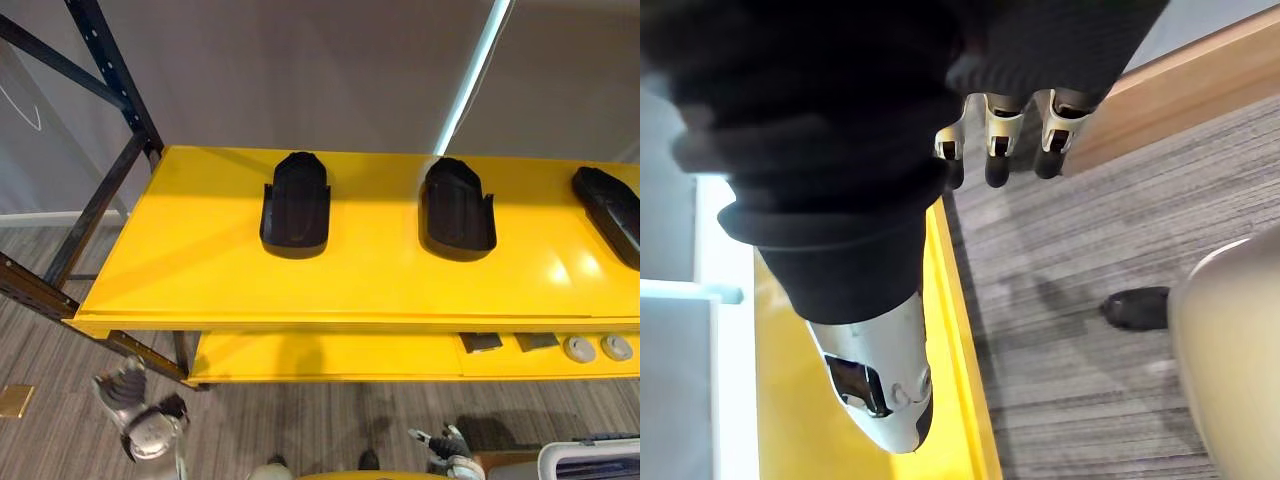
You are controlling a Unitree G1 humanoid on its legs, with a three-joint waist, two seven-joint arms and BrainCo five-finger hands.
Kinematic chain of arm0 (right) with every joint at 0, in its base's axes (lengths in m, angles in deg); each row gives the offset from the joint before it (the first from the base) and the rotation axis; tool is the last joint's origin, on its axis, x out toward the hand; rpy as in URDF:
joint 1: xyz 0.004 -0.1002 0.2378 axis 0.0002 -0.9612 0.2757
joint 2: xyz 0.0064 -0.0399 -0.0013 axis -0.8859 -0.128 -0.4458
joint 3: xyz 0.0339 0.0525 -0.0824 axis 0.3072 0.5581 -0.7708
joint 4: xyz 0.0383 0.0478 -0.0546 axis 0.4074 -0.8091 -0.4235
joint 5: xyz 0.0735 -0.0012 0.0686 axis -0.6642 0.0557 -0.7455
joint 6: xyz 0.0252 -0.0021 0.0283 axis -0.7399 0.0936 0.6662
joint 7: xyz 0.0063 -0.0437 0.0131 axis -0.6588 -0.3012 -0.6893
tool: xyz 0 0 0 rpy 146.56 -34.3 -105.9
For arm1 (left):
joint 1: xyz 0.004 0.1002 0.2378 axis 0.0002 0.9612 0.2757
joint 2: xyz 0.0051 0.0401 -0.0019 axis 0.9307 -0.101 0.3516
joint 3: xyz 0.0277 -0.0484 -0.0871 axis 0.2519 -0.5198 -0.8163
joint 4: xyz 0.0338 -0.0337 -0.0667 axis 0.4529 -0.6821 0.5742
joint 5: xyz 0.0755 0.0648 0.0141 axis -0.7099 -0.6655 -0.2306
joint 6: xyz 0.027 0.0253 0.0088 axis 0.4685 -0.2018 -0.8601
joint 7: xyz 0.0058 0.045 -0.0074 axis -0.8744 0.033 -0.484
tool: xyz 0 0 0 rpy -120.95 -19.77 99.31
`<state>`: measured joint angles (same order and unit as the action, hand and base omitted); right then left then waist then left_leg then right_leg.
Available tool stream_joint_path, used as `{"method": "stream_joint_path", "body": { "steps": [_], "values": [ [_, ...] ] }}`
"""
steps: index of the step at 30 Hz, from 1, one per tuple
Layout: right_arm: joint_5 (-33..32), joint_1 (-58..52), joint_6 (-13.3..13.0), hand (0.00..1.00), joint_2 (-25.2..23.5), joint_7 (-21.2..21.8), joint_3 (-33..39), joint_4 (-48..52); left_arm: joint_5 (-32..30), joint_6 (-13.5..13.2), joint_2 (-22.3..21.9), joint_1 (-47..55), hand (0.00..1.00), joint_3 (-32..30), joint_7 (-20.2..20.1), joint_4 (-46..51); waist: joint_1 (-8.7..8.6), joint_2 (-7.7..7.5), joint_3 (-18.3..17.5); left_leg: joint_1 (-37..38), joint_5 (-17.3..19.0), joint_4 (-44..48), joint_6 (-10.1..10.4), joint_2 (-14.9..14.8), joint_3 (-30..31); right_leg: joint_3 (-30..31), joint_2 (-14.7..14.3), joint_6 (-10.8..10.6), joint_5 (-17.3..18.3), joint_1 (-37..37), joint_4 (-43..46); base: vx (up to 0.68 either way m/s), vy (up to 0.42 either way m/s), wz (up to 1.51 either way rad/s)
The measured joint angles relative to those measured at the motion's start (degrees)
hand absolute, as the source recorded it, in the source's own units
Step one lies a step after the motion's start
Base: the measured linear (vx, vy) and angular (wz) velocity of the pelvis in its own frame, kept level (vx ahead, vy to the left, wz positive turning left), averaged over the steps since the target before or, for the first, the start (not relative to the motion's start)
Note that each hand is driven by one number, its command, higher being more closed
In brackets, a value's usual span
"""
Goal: Walk over and take plastic housings, then place them on the shelf
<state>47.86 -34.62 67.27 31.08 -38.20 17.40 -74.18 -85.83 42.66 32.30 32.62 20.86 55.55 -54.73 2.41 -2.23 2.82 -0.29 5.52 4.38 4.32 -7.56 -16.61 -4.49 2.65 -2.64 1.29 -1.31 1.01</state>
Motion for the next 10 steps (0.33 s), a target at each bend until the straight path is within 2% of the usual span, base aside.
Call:
{"method": "stream_joint_path", "body": {
  "steps": [5, 9, 10],
  "values": [
    [0.0, 1.6, 0.0, 0.00, 1.0, 0.3, 2.5, -3.8, -0.1, -0.1, 0.5, -2.6, 0.00, 2.0, -4.6, -8.2, -0.15, 1.18, 0.2, 1.1, -1.1, -1.8, 0.1, 0.8, 0.0, -0.1, 0.4, -0.1, 0.1, -0.1, 0.0, 0.00, 0.009, 0.00],
    [0.0, 2.6, 0.1, 0.00, 1.8, 0.3, 2.5, -5.8, -0.1, -0.1, 1.3, -4.0, 0.00, 3.7, -6.9, -11.6, -0.40, 1.42, 0.1, 1.2, -2.8, -3.9, 0.1, 1.3, 0.4, -0.2, 0.2, -0.1, 0.0, -0.9, 0.1, -0.04, -0.008, 0.04],
    [0.2, 3.2, 0.2, 0.00, 2.2, 0.4, 3.1, -6.6, -0.1, -0.1, 1.5, -4.6, 0.00, 4.7, -7.5, -12.7, -0.98, 1.54, 0.2, 1.2, -3.2, -4.5, 0.2, 1.4, 0.6, -0.2, 0.2, 0.0, -0.1, -1.0, 0.1, -0.02, -0.004, 0.05]
  ]
}}
